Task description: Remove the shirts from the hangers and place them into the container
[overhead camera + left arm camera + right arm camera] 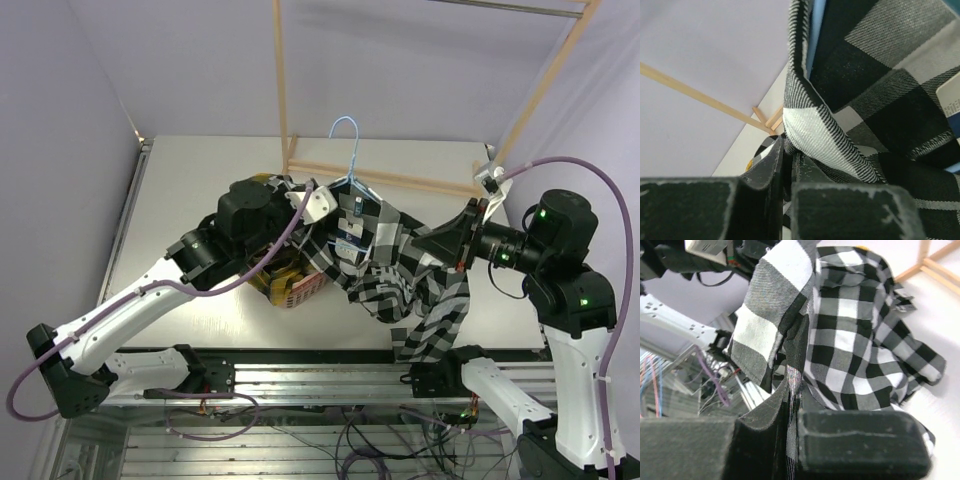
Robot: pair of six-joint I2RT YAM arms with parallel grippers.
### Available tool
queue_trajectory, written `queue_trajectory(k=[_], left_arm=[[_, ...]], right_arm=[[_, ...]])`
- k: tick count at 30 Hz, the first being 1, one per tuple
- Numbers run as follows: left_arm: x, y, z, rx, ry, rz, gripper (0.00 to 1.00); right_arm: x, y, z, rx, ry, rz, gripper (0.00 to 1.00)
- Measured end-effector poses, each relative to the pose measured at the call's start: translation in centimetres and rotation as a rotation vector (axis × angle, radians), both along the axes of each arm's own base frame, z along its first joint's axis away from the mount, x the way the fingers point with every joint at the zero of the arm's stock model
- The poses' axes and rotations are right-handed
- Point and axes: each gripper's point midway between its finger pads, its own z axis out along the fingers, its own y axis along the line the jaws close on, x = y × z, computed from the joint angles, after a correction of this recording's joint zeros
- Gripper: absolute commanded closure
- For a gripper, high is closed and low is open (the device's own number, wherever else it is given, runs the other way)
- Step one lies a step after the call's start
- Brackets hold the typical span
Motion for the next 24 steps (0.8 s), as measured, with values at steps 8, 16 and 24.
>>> queue_trajectory(k=[8, 16, 24], left_arm=[[0.4, 0.1, -0.6, 0.022, 0.004, 0.027, 0.93], [0.7, 0.5, 0.6, -0.010, -0.009, 0.069, 0.93], [1.9, 0.5, 4.9, -0.069, -0.062, 0.135, 0.93]], right_arm=[[2.6, -1.4, 0.2, -0.054, -0.008, -0.144, 0.77], [5.3, -3.8, 0.0, -0.106, -0.017, -0.338, 0.24], [6.0, -7.0, 3.8, -0.086, -0.131, -0.562, 0.29]])
